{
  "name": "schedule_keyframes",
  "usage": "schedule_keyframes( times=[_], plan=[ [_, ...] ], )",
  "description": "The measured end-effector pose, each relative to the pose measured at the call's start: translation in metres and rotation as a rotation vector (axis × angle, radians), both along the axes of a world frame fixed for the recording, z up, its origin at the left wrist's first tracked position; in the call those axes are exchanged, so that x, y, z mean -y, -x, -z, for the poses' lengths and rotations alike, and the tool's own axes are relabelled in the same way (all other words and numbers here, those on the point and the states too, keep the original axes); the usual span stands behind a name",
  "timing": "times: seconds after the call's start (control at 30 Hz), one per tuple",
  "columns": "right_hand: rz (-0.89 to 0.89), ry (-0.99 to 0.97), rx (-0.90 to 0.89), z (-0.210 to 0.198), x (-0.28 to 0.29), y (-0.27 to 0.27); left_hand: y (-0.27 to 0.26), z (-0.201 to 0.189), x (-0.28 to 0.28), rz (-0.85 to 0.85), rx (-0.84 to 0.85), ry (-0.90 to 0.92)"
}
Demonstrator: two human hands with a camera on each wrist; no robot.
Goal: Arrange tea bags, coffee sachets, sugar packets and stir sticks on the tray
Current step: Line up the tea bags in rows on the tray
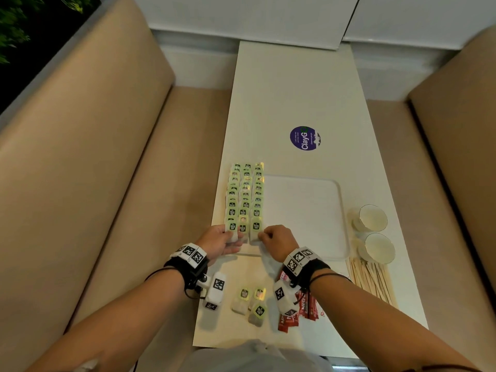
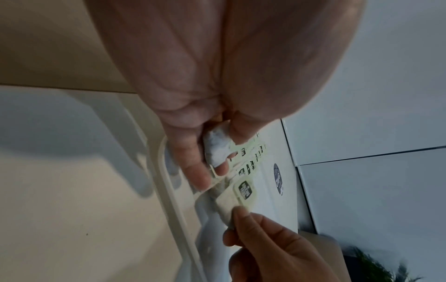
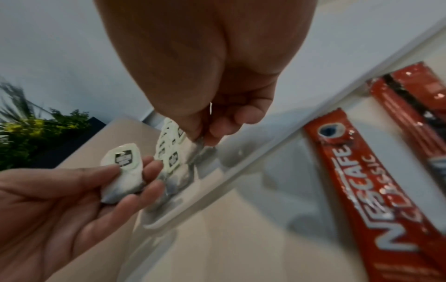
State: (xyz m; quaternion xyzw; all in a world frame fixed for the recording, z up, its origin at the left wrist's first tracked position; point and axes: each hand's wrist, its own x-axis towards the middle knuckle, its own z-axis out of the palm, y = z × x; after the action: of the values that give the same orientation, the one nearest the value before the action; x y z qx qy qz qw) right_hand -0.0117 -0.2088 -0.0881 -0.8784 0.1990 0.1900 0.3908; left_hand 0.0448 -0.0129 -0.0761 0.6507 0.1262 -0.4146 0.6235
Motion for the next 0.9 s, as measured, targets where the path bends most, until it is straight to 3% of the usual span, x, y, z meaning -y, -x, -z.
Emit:
schedule_keyframes(
  times=[0.3, 0.53, 0.9],
  plan=[
    [0.035, 0.022, -0.078, 0.003, -0.004, 0.001, 0.0, 0.003, -0.012, -0.016, 0.127, -0.11],
    [0.125, 0.069, -0.071, -0.002, -0.011, -0.001, -0.004, 0.021, -0.029, 0.099, 0.248, -0.314],
    [0.03, 0.072, -0.04, -0.003, -0.011, 0.0, -0.002, 0.019, -0.025, -0.021, 0.204, -0.245]
  ],
)
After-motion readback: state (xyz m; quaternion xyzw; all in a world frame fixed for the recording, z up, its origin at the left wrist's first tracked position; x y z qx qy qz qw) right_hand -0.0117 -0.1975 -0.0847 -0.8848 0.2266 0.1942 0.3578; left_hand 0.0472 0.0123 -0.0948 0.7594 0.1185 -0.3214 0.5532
